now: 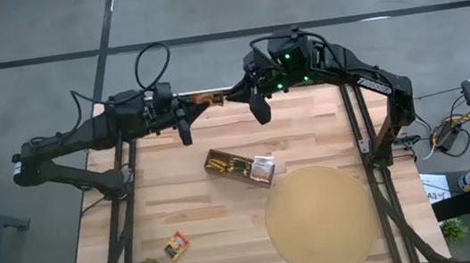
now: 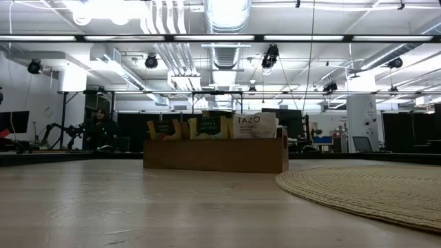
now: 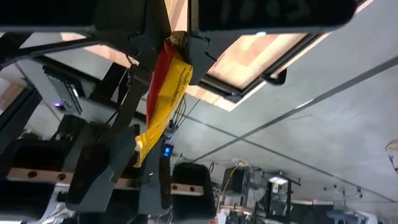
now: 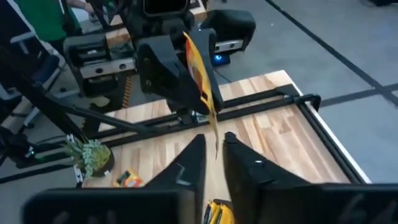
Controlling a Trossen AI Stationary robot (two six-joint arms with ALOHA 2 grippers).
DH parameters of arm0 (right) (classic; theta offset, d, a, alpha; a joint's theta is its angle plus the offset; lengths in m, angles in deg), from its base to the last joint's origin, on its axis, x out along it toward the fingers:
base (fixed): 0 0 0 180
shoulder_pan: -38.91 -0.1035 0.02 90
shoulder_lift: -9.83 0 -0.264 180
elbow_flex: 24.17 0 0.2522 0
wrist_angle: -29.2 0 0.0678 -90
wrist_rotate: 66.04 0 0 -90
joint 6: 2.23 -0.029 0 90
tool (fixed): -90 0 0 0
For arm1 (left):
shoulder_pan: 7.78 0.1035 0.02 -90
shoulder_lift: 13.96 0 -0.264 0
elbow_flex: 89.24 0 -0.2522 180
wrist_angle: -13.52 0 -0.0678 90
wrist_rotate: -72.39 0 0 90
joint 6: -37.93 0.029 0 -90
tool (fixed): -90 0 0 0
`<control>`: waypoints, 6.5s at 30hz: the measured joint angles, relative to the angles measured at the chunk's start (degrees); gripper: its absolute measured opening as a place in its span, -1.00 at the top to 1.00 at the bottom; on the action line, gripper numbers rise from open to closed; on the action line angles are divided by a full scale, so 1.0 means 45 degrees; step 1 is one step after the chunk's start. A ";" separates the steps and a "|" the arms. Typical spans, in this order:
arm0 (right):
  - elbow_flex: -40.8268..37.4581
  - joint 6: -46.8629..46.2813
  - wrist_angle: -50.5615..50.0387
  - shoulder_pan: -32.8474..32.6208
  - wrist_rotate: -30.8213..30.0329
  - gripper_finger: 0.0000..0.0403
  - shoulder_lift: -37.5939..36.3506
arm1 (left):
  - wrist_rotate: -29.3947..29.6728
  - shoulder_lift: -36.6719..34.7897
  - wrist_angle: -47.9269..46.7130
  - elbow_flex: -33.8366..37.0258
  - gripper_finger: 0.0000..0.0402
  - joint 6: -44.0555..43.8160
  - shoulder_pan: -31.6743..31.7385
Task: Pick & Place Tea
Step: Put the orange tea bag into the left section of the wooden organizer
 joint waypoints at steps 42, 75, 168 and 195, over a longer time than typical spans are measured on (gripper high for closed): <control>-0.0146 0.0560 0.0000 0.0015 -0.0113 0.96 0.0000 | -0.1047 0.0835 0.1047 0.0000 0.54 -0.0491 0.0000; -0.1350 -0.0584 -0.1946 0.0024 -0.0060 0.96 0.1105 | 0.1001 -0.1204 -0.2706 0.0000 0.01 -0.0642 0.0000; 0.2551 0.1459 -0.3216 -0.0656 0.0494 0.96 0.4425 | -0.0398 -0.0587 -0.5946 0.0029 0.01 -0.0541 0.0000; 0.2540 0.2037 -0.3527 -0.0675 0.0450 0.96 0.4478 | -0.1965 0.0867 -0.5573 0.0019 0.95 -0.1001 0.0000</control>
